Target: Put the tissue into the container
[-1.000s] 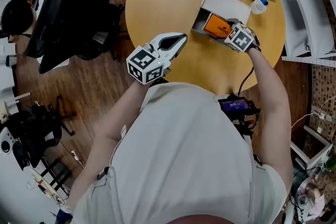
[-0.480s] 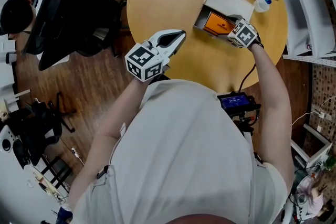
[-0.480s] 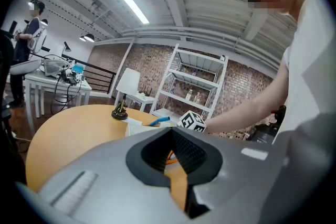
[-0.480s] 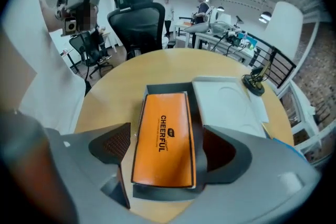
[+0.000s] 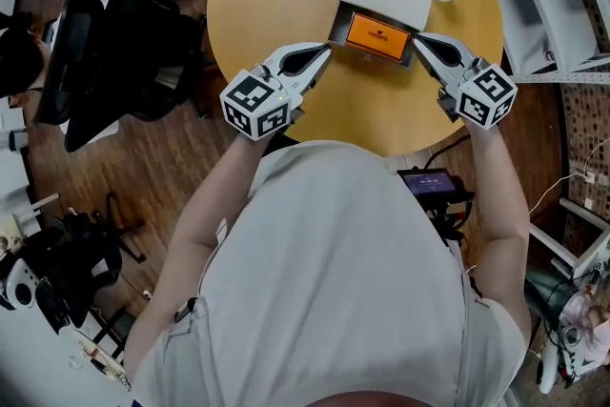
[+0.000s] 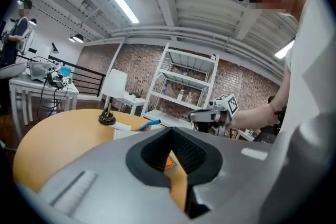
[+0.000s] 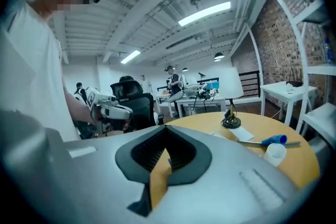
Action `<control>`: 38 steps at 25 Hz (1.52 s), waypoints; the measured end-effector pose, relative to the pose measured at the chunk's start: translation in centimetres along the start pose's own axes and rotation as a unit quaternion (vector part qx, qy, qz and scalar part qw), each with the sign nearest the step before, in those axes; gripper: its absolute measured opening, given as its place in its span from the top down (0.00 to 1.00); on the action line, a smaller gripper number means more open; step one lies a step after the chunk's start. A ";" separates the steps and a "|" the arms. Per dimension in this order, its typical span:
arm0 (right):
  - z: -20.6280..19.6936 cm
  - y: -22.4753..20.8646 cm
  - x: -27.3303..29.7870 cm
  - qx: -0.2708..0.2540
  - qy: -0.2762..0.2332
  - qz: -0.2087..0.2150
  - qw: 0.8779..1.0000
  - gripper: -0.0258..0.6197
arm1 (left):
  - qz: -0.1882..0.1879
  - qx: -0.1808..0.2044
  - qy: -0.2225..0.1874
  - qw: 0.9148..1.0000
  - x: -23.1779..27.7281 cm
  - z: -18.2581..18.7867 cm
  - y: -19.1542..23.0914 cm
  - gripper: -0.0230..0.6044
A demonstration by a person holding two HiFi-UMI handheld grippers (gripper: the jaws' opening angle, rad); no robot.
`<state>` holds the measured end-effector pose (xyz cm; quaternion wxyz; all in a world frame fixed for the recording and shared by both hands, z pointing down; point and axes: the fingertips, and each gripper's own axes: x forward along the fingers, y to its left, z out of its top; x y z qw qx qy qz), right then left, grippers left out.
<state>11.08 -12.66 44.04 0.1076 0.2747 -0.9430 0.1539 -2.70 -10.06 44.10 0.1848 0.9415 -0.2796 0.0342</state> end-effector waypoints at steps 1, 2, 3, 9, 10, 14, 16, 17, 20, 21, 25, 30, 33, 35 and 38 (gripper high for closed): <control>0.5 0.7 -0.6 0.004 -0.012 0.003 1.000 0.96 | -0.003 0.002 0.000 1.000 0.2 0.1 -0.3 0.96; 0.8 1.3 -1.1 0.005 -0.021 0.007 1.000 0.96 | -0.006 0.005 0.001 1.000 0.5 0.1 -0.5 0.96; 0.9 2.0 -1.4 0.001 -0.026 0.011 1.000 0.96 | -0.009 0.006 0.002 1.000 0.7 0.1 -0.7 0.96; 0.8 4.8 -1.5 -0.030 -0.027 0.035 0.999 0.96 | -0.024 0.016 0.005 1.000 1.7 0.2 -2.0 0.96; 0.8 4.9 -1.4 -0.034 -0.027 0.037 0.998 0.96 | -0.025 0.018 0.005 1.000 1.7 0.2 -2.1 0.96; 0.6 5.7 -1.0 -0.041 -0.027 0.048 0.998 0.96 | -0.022 0.017 0.005 1.000 1.7 0.1 -2.4 0.96; 0.5 5.8 -1.0 -0.042 -0.027 0.051 0.997 0.96 | -0.022 0.017 0.006 1.000 1.8 0.0 -2.5 0.96; 0.5 5.8 -1.0 -0.042 -0.027 0.051 0.997 0.96 | -0.022 0.017 0.006 1.000 1.9 0.1 -2.5 0.96; 0.6 5.7 -0.9 -0.040 -0.026 0.051 0.998 0.96 | -0.022 0.018 0.005 1.000 1.8 0.2 -2.4 0.96; 0.5 5.7 -0.8 -0.038 -0.026 0.052 0.998 0.96 | -0.021 0.018 0.005 1.000 1.8 0.2 -2.4 0.96; 0.3 5.8 -0.5 -0.034 -0.025 0.062 0.997 0.96 | -0.019 0.017 0.004 1.000 1.9 0.1 -2.2 0.96; 0.0 5.8 0.0 -0.036 -0.021 0.065 0.997 0.96 | -0.019 0.017 0.004 1.000 2.1 -0.1 -2.0 0.96; 0.1 5.7 0.0 -0.036 -0.023 0.063 0.997 0.96 | -0.022 0.017 0.005 1.000 2.1 -0.2 -2.2 0.96; 0.1 5.7 0.0 -0.037 -0.023 0.063 0.997 0.96 | -0.023 0.018 0.006 1.000 2.1 -0.2 -2.4 0.96; 0.0 5.7 0.0 -0.038 -0.022 0.064 0.997 0.96 | -0.022 0.017 0.008 1.000 2.1 -0.3 -2.5 0.96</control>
